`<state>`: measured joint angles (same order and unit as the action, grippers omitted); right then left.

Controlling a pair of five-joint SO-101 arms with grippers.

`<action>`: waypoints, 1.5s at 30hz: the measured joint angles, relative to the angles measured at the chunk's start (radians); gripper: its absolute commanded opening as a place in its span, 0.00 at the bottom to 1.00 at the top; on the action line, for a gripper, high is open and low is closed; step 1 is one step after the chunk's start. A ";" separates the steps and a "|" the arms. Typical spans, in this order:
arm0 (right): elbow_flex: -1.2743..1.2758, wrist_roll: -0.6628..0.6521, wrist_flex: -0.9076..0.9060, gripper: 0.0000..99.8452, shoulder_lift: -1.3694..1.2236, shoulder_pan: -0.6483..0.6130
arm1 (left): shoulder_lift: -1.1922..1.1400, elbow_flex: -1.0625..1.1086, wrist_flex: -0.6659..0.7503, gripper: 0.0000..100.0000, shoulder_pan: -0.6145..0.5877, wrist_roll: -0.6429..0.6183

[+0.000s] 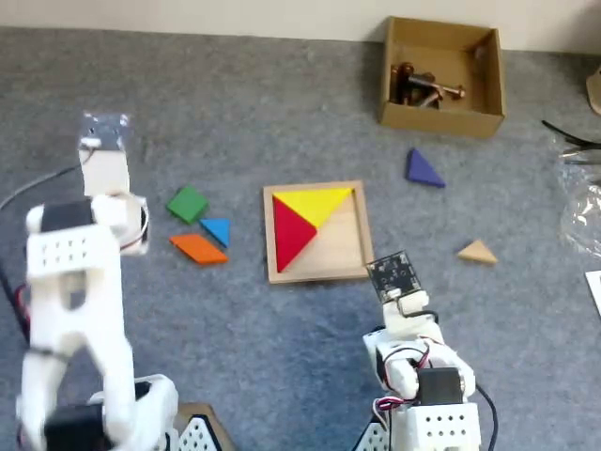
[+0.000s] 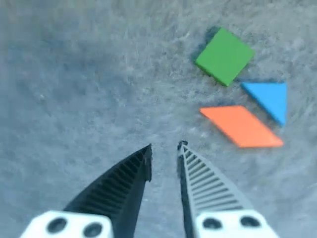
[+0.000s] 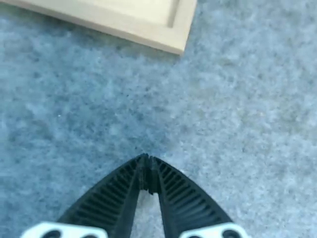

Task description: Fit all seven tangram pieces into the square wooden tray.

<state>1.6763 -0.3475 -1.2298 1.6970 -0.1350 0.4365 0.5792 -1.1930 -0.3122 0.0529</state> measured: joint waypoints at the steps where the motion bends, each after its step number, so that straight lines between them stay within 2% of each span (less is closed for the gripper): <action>1: 0.000 0.000 0.000 0.01 0.000 0.000 | -0.048 -0.021 0.000 0.10 0.014 -0.043; 5: 0.000 0.000 0.000 0.01 0.000 0.000 | -0.235 -0.118 0.003 0.10 0.101 -0.170; 10: 0.000 0.000 0.000 0.01 0.000 0.000 | -0.427 -0.279 0.003 0.12 0.186 -0.229; 15: 0.000 0.000 0.000 0.01 0.000 0.000 | -0.565 -0.420 0.003 0.28 0.193 -0.233; 17: 0.000 0.000 0.000 0.01 0.000 0.000 | -0.605 -0.454 0.003 0.30 0.193 -0.221; 24: 0.000 0.000 0.000 0.01 0.000 0.000 | -0.667 -0.534 0.003 0.30 0.186 0.025; 31: 0.000 0.000 0.000 0.01 0.000 0.000 | -0.669 -0.548 0.003 0.30 0.144 0.327; 34: 0.000 0.000 0.000 0.01 0.000 0.000 | -0.669 -0.546 -0.003 0.30 0.144 0.370; 37: 0.000 0.000 0.000 0.01 0.000 0.000 | -0.669 -0.546 -0.084 0.30 0.144 0.440; 41: 0.000 0.000 0.000 0.01 0.000 0.000 | -0.669 -0.546 -0.230 0.30 0.144 0.710; 45: 0.000 0.000 0.000 0.01 0.000 0.000 | -0.669 -0.546 -0.295 0.30 0.144 0.964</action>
<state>1.6763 -0.3475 -1.2298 1.6970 -0.1350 -0.2325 0.0330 -1.4876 -0.1680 1.0165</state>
